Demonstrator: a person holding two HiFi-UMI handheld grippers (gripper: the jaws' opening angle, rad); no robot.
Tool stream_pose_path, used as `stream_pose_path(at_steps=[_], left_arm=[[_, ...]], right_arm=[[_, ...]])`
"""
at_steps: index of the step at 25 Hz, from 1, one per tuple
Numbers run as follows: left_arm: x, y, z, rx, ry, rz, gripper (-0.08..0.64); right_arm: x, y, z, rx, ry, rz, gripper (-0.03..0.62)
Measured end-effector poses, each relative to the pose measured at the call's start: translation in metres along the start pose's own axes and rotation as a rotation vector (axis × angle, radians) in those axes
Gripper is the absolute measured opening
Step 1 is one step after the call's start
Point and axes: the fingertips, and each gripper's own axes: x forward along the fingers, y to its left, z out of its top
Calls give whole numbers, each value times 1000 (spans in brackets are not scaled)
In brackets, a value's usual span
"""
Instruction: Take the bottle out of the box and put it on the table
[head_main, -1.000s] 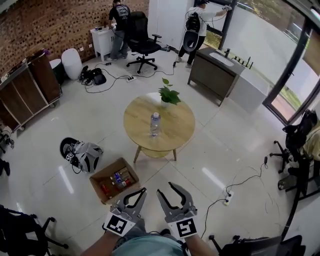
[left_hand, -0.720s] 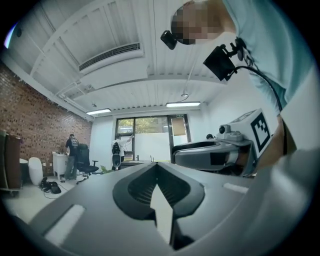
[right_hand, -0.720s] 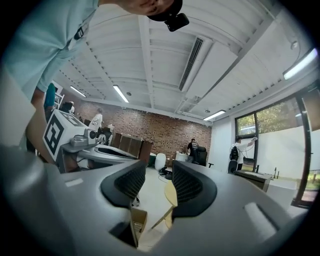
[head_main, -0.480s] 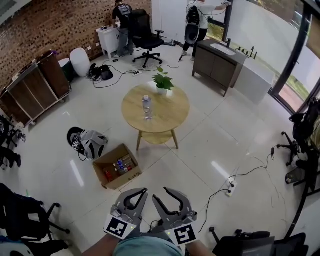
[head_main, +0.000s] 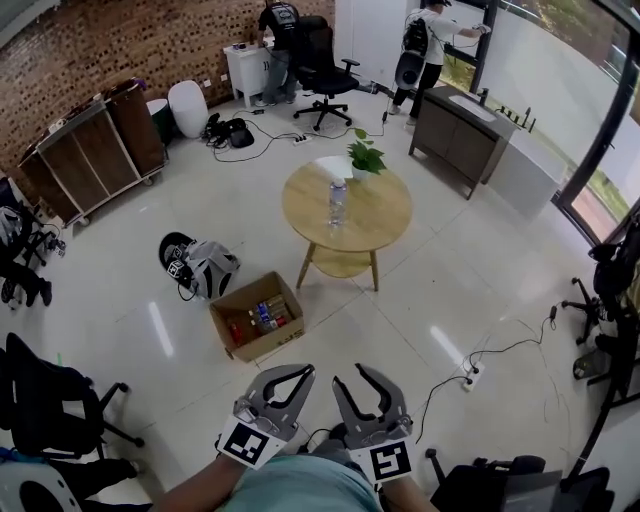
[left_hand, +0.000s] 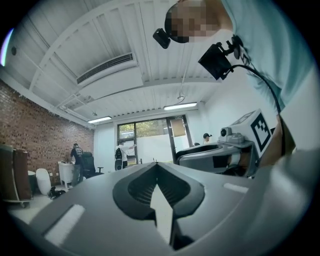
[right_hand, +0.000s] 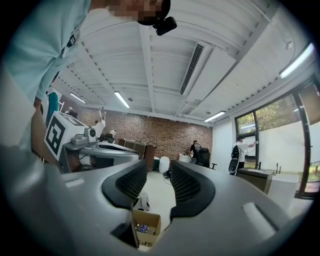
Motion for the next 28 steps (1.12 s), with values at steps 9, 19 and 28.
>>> stream_pose_path(at_steps=[9, 19, 28], left_arm=[[-67, 37, -1, -32, -41, 38, 11], [-84, 40, 4, -42, -61, 57, 11], [-80, 30, 6, -31, -64, 48, 11]], right_arm=[[25, 69, 15, -36, 14, 5, 81], [28, 87, 24, -56, 7, 25, 71], [19, 84, 23, -53, 6, 24, 54]])
